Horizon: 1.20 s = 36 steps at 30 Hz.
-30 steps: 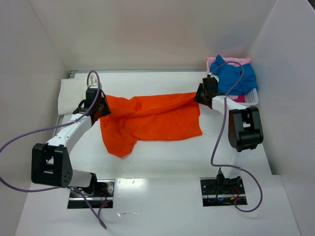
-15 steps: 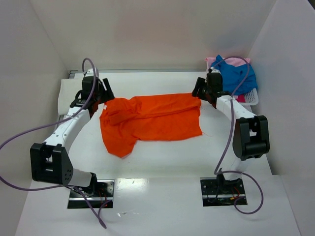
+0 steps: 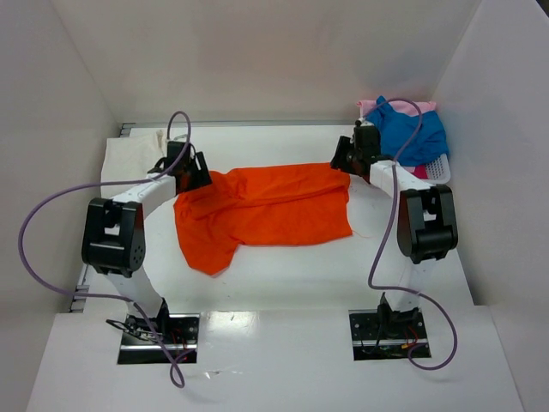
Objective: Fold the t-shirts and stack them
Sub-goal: Fold the flattened tshirt in 1/3 of the way
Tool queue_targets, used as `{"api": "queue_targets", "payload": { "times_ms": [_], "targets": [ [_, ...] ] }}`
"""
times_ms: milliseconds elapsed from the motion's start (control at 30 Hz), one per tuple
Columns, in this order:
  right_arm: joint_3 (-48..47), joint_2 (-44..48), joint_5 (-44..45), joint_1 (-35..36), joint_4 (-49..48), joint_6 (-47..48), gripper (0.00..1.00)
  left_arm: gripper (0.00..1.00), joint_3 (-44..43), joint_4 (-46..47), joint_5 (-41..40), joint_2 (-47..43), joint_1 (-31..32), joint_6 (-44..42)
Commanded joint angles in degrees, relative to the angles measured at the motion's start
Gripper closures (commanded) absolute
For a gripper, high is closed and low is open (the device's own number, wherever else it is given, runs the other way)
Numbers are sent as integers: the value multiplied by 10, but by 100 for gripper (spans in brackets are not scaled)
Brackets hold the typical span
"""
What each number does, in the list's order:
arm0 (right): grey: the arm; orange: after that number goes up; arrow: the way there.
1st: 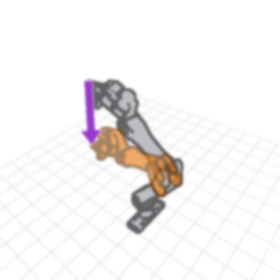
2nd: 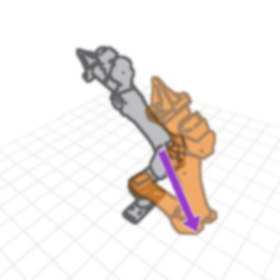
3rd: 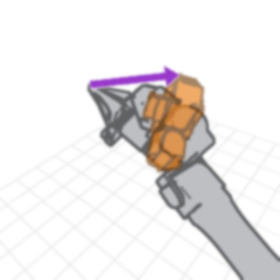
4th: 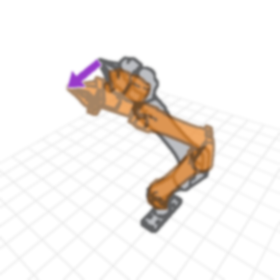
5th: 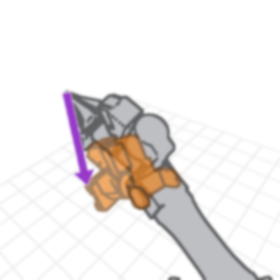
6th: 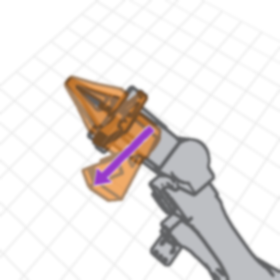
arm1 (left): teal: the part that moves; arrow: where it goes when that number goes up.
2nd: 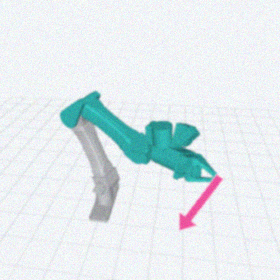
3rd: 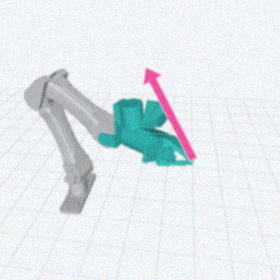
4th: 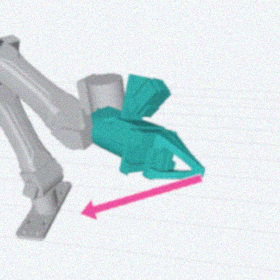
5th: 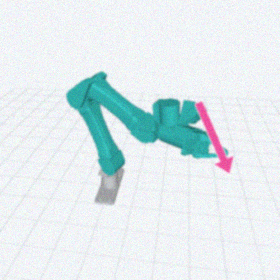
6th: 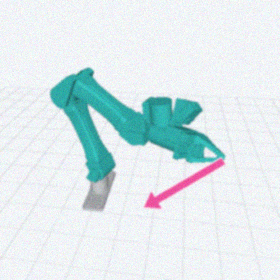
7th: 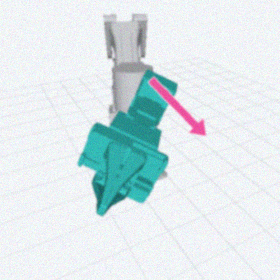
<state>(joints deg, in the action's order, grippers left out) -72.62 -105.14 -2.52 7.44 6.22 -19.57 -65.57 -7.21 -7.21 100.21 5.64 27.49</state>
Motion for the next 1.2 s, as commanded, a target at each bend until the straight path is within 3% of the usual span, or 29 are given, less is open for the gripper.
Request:
{"api": "queue_targets", "payload": {
  "times_ms": [0,333,567,900,1000,1167],
  "targets": [
    [-31,0,-16,-5,-22,9,43,22,-27,32,12,25,-27,39],
    [-25,-18,-22,-5,-27,9,43,24,-29,75,40,58,-48,40],
    [-25,-28,-22,-5,-27,9,45,52,-46,105,71,95,-59,40],
    [-19,-28,-22,-5,-27,3,48,91,-54,110,45,62,-86,50],
    [-19,-28,-22,-5,-27,3,50,100,-71,105,50,59,-99,42],
    [-14,-28,-22,-5,-27,3,55,100,-106,108,62,64,-110,21]
  ]
}}
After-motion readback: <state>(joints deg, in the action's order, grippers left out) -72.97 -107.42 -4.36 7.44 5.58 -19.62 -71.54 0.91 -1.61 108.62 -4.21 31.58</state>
